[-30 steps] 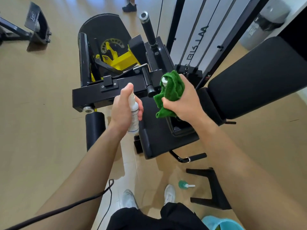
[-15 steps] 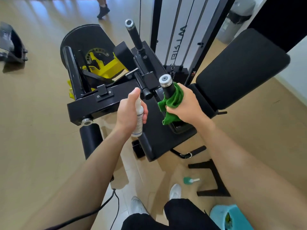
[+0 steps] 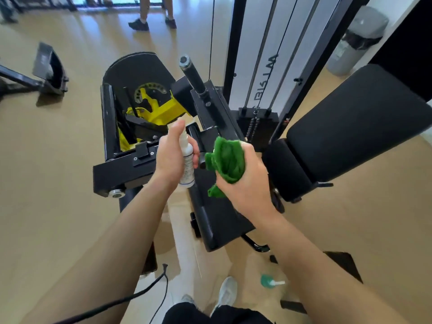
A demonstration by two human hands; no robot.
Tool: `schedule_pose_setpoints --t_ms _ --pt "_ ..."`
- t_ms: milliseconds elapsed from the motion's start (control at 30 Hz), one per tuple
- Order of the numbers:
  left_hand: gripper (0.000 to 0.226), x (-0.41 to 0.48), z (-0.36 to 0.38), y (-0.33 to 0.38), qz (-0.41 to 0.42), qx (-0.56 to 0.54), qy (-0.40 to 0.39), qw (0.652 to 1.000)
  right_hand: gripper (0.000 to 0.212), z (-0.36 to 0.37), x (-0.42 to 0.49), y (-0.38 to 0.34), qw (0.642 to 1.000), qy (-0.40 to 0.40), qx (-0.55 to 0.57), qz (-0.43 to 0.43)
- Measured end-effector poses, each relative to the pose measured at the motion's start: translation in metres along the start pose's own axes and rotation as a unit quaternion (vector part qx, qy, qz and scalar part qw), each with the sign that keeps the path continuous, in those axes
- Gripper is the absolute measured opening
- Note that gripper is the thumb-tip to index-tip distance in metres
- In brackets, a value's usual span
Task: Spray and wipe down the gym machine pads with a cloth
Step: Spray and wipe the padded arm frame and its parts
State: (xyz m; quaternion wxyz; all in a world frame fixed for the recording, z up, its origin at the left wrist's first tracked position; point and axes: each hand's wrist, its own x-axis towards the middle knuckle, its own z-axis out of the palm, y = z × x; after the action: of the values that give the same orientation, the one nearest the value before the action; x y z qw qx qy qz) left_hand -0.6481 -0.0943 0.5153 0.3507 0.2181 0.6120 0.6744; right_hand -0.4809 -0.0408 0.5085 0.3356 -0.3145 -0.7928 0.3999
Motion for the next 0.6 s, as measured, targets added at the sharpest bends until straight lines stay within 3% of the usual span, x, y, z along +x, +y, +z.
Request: schedule_pose_setpoints --t_ms 100,233,300,400,500,600 --pt "0.066 0.011 -0.002 0.012 0.008 0.014 0.019 1.0 0.06 -0.003 -0.014 0.019 0.998 -0.008 -0.061 -0.005" --pt "0.068 0.025 -0.008 0.018 0.004 0.034 0.033 0.999 0.053 -0.056 0.027 0.016 0.97 -0.219 0.067 0.083" --pt "0.068 0.037 -0.011 0.02 0.0 0.041 0.039 0.998 0.043 -0.074 0.048 0.011 0.944 -0.255 0.168 0.123" --pt "0.07 0.063 -0.014 0.026 0.014 0.06 0.024 0.998 0.032 -0.069 0.083 0.007 0.919 -0.161 0.306 0.192" --pt "0.074 0.088 -0.018 0.035 0.037 0.107 -0.001 0.994 0.034 -0.046 0.123 0.001 0.933 -0.072 0.293 0.198" --pt "0.073 0.112 -0.029 0.043 0.065 0.169 -0.048 0.982 0.023 -0.018 0.158 -0.006 0.928 -0.007 0.304 0.215"
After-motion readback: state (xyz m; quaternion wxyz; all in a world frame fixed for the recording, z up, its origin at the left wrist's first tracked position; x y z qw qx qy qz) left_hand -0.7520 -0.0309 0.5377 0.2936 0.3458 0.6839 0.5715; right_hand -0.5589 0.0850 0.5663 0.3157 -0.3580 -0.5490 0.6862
